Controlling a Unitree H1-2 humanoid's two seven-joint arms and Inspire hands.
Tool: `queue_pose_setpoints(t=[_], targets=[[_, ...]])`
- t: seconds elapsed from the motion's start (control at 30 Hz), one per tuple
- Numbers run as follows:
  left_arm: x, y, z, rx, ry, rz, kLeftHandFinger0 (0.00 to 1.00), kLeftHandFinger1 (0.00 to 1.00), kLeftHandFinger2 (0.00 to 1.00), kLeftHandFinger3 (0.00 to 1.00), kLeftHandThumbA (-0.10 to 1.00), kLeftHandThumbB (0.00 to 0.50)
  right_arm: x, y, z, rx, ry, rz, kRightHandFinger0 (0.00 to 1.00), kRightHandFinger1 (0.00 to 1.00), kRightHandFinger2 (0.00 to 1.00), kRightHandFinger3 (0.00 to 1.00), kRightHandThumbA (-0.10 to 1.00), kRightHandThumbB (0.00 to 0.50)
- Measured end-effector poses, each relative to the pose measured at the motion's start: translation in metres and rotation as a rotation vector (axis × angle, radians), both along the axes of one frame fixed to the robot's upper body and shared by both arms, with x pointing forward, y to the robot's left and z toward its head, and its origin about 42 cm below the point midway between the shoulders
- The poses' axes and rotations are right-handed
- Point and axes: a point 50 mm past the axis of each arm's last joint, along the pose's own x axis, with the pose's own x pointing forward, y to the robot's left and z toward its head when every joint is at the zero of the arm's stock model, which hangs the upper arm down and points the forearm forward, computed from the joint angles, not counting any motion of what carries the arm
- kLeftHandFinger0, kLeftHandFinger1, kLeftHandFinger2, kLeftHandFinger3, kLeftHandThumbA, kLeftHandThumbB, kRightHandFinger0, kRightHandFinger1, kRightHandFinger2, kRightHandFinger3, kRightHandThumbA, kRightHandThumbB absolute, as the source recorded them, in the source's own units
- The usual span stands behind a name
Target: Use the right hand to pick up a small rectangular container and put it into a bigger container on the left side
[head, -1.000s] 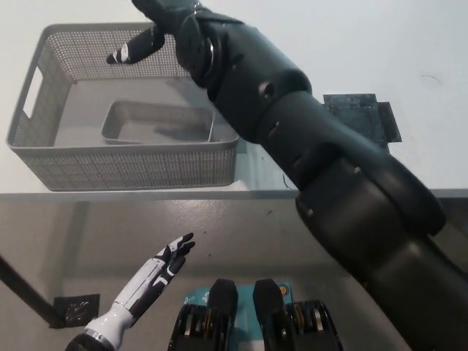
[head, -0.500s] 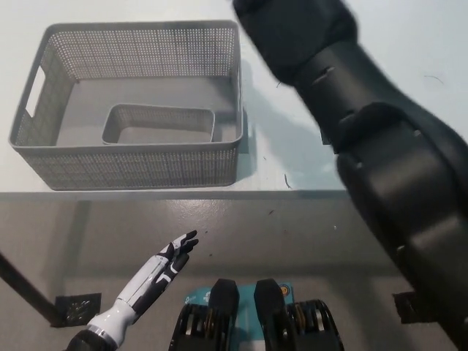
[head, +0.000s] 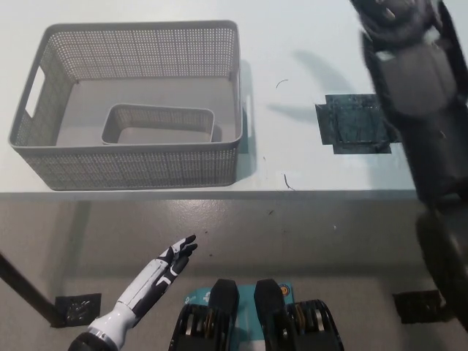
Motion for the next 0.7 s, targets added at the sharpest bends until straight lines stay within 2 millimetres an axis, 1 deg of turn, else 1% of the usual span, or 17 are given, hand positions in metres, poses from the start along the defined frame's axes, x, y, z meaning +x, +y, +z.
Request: queue_pose_setpoints(t=[0.03, 0.07, 0.1, 0.13, 0.17, 0.2, 0.23, 0.3, 0.33, 0.4, 0.47, 0.5, 0.53, 0.57, 0.6, 0.63, 0.7], targets=[[0.0, 0.0, 0.0, 0.0, 0.001, 0.0, 1.0, 1.0, 1.0, 1.0, 1.0, 0.31, -0.002, -0.011, -0.013, 0.008, 0.011, -0.016, 1.0, 1.0, 1.0, 1.0, 1.0, 0.416], [0.0, 0.0, -0.001, 0.0, 0.003, 0.001, 1.0, 1.0, 1.0, 1.0, 1.0, 0.309, -0.006, -0.025, -0.03, 0.018, 0.027, -0.036, 1.0, 1.0, 1.0, 1.0, 1.0, 0.476], [0.0, -0.001, -0.001, -0.001, 0.004, 0.001, 1.0, 1.0, 1.0, 1.0, 1.0, 0.306, -0.012, -0.04, -0.053, 0.027, 0.051, -0.059, 1.0, 1.0, 1.0, 1.0, 1.0, 0.498], [0.0, -0.001, -0.001, -0.001, 0.005, 0.001, 1.0, 1.0, 1.0, 1.0, 1.0, 0.304, -0.016, -0.047, -0.065, 0.034, 0.062, -0.071, 1.0, 1.0, 1.0, 1.0, 1.0, 0.5], [0.0, -0.001, -0.002, -0.001, 0.006, 0.001, 1.0, 1.0, 1.0, 1.0, 1.0, 0.304, -0.022, -0.057, -0.084, 0.04, 0.088, -0.086, 1.0, 1.0, 1.0, 1.0, 1.0, 0.5], [0.0, -0.001, -0.002, -0.002, 0.007, 0.001, 1.0, 1.0, 1.0, 1.0, 1.0, 0.304, -0.029, -0.066, -0.102, 0.046, 0.11, -0.1, 1.0, 1.0, 1.0, 1.0, 1.0, 0.481], [0.0, -0.001, -0.002, -0.003, 0.009, 0.002, 1.0, 1.0, 1.0, 1.0, 1.0, 0.303, -0.042, -0.078, -0.128, 0.056, 0.138, -0.118, 1.0, 1.0, 1.0, 1.0, 1.0, 0.483], [0.0, -0.002, -0.002, -0.003, 0.011, 0.002, 1.0, 1.0, 1.0, 1.0, 1.0, 0.31, -0.06, -0.089, -0.16, 0.063, 0.179, -0.136, 1.0, 1.0, 1.0, 1.0, 1.0, 0.437], [0.0, -0.002, -0.003, -0.004, 0.012, 0.002, 1.0, 1.0, 1.0, 1.0, 1.0, 0.311, -0.078, -0.097, -0.186, 0.066, 0.216, -0.149, 1.0, 1.0, 1.0, 1.0, 1.0, 0.445], [0.0, -0.002, -0.004, -0.005, 0.016, 0.003, 1.0, 1.0, 1.0, 1.0, 1.0, 0.311, -0.102, -0.105, -0.218, 0.072, 0.264, -0.164, 1.0, 1.0, 1.0, 1.0, 1.0, 0.493], [-0.001, -0.002, -0.005, -0.004, 0.021, 0.004, 1.0, 1.0, 1.0, 1.0, 1.0, 0.315, -0.137, -0.114, -0.253, 0.083, 0.322, -0.18, 1.0, 1.0, 1.0, 1.0, 1.0, 0.5], [-0.001, -0.002, -0.005, -0.004, 0.022, 0.004, 1.0, 1.0, 1.0, 1.0, 1.0, 0.311, -0.15, -0.117, -0.265, 0.087, 0.346, -0.186, 1.0, 1.0, 1.0, 1.0, 1.0, 0.472], [-0.001, -0.002, -0.006, -0.003, 0.026, 0.005, 1.0, 1.0, 1.0, 1.0, 1.0, 0.311, -0.167, -0.119, -0.276, 0.096, 0.363, -0.189, 1.0, 1.0, 1.0, 1.0, 1.0, 0.391], [-0.001, -0.002, -0.007, -0.003, 0.029, 0.005, 1.0, 1.0, 1.0, 1.0, 1.0, 0.312, -0.187, -0.121, -0.289, 0.103, 0.387, -0.193, 1.0, 1.0, 1.0, 1.0, 1.0, 0.346], [-0.001, -0.002, -0.008, -0.002, 0.033, 0.006, 1.0, 1.0, 1.0, 1.0, 1.0, 0.312, -0.2, -0.122, -0.294, 0.108, 0.391, -0.19, 1.0, 1.0, 1.0, 1.0, 1.0, 0.327], [-0.001, -0.001, -0.009, -0.002, 0.036, 0.007, 1.0, 1.0, 1.0, 1.0, 1.0, 0.311, -0.217, -0.123, -0.301, 0.115, 0.399, -0.187, 1.0, 1.0, 1.0, 1.0, 1.0, 0.327], [-0.001, -0.001, -0.01, 0.0, 0.04, 0.007, 1.0, 1.0, 1.0, 1.0, 1.0, 0.309, -0.249, -0.12, -0.312, 0.139, 0.41, -0.172, 1.0, 1.0, 1.0, 1.0, 1.0, 0.359]])
